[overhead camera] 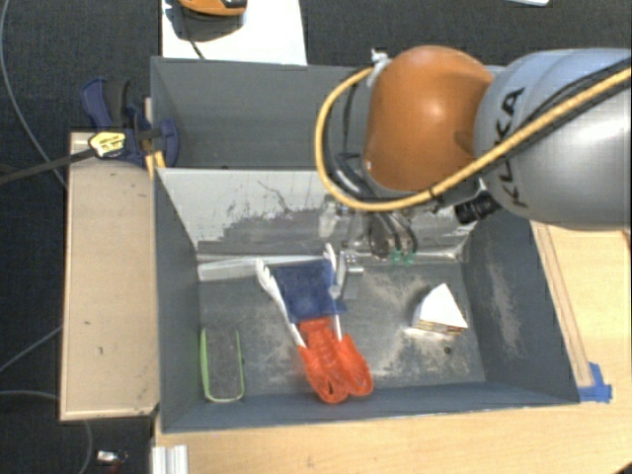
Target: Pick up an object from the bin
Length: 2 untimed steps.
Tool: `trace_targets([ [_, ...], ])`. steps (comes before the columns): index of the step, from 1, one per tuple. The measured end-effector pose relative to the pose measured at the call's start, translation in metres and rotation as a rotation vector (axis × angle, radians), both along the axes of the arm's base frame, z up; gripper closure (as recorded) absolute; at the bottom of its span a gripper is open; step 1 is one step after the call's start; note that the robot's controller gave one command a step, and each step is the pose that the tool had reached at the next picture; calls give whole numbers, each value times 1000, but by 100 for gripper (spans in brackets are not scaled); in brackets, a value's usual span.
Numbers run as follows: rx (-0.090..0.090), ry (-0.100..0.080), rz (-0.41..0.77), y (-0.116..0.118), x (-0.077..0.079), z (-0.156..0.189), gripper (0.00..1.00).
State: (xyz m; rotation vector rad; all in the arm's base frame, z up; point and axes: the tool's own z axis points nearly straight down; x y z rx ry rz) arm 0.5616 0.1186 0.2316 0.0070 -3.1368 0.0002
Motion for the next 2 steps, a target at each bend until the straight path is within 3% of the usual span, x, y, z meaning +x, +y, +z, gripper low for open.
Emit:
trace_targets([
  [1, 1, -8, -4, 0, 2, 5, 0],
  [2, 2, -7, -82, 54, 7, -71, 0],
])
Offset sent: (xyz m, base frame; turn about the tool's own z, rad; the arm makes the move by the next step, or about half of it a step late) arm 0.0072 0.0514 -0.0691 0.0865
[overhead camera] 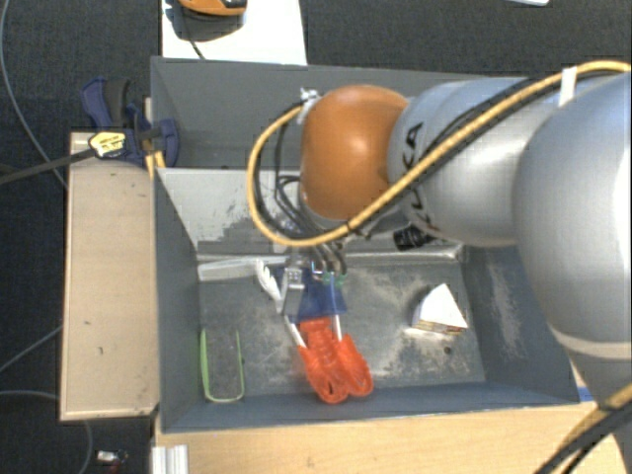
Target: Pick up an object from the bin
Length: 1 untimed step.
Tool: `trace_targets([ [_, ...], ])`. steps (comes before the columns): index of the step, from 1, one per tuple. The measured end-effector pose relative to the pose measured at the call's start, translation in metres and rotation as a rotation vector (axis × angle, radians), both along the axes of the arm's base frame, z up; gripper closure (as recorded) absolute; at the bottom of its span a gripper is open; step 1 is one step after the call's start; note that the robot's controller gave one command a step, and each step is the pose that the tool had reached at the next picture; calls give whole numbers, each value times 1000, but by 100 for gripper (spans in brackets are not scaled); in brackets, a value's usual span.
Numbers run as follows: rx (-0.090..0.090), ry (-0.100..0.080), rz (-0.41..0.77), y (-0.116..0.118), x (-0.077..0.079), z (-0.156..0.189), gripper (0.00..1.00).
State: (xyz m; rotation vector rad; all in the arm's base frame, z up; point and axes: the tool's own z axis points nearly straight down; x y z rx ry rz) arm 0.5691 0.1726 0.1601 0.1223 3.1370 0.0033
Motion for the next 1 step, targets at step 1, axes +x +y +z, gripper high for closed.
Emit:
trace_targets([
  [1, -2, -11, 41, -4, -3, -23, 0],
])
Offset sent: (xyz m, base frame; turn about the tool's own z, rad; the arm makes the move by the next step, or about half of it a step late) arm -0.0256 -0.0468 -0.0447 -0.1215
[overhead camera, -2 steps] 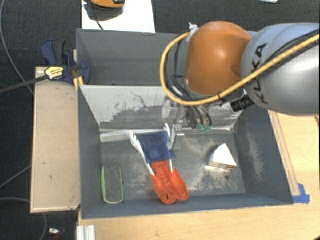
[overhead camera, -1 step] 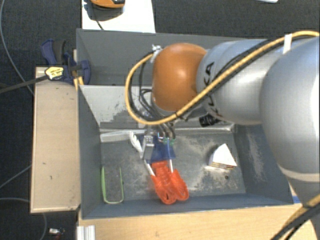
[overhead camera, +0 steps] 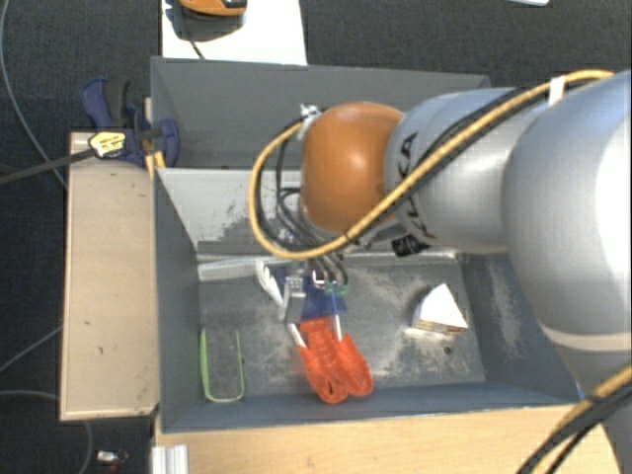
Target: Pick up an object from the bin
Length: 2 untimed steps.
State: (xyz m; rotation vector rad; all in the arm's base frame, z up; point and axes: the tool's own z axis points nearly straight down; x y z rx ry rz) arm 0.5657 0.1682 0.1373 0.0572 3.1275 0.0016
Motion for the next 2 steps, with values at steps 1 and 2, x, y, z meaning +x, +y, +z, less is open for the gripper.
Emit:
trace_targets([
  [1, 2, 2, 69, -35, -18, -18, 0],
  [2, 3, -5, 122, -71, -4, -41, 100],
])
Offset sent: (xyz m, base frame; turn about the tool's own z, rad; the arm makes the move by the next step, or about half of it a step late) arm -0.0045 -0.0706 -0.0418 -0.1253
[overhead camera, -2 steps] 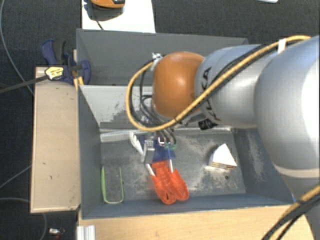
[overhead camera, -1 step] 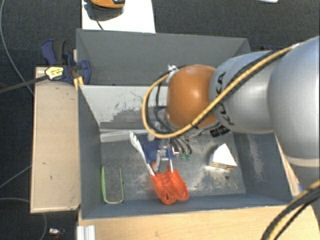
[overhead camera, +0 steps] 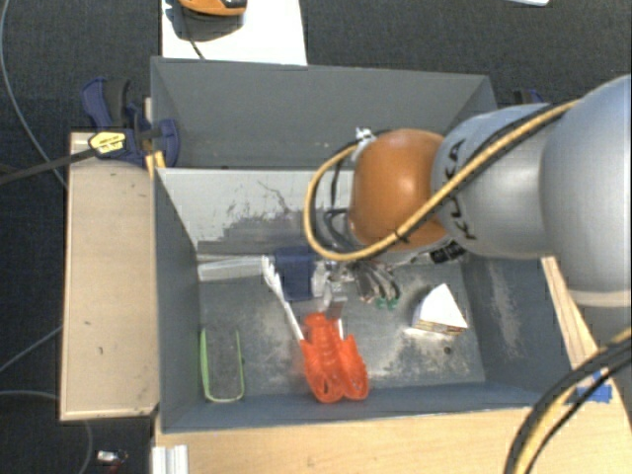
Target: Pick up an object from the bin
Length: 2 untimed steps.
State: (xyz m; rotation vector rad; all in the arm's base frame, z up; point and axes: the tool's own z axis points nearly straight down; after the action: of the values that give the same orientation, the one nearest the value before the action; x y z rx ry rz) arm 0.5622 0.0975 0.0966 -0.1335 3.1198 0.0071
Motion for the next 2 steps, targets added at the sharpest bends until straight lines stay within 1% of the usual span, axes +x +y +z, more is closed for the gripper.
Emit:
trace_targets([
  [1, 0, 0, -1, 0, 0, 0, 100],
  [2, 10, 2, -396, 1, -8, -24, 100],
])
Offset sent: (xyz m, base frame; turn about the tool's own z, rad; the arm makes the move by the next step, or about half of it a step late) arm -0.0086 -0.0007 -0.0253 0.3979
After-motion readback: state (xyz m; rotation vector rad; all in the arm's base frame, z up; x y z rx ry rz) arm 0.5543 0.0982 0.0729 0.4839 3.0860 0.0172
